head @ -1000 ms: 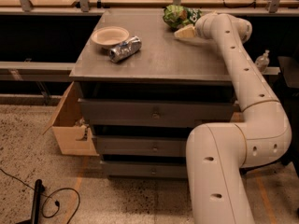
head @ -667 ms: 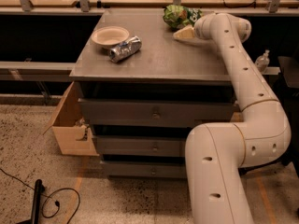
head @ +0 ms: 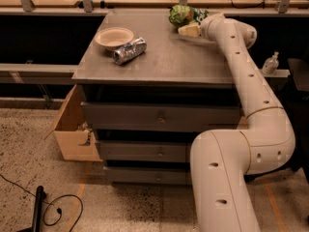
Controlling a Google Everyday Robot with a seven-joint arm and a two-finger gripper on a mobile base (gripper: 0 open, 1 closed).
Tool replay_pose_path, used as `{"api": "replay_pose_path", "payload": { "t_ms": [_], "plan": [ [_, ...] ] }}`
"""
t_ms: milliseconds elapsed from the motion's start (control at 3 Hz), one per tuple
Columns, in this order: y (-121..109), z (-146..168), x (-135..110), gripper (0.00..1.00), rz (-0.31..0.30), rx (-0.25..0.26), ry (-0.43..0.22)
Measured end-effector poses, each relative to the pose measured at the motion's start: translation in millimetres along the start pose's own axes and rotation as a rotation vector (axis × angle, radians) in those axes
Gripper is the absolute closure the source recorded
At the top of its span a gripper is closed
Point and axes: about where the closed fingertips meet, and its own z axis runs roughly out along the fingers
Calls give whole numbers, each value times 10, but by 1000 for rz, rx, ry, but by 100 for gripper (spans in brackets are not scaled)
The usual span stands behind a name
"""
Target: Move green rice chip bag near redbull can
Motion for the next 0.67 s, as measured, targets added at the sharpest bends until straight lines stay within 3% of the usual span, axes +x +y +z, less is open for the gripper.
{"api": "replay_pose_path", "payload": {
  "t_ms": [333, 667],
  "plan": [
    [-53, -12, 102, 0, 26, 15, 36],
    [-26, -24, 143, 16, 37, 8, 66]
  ]
}}
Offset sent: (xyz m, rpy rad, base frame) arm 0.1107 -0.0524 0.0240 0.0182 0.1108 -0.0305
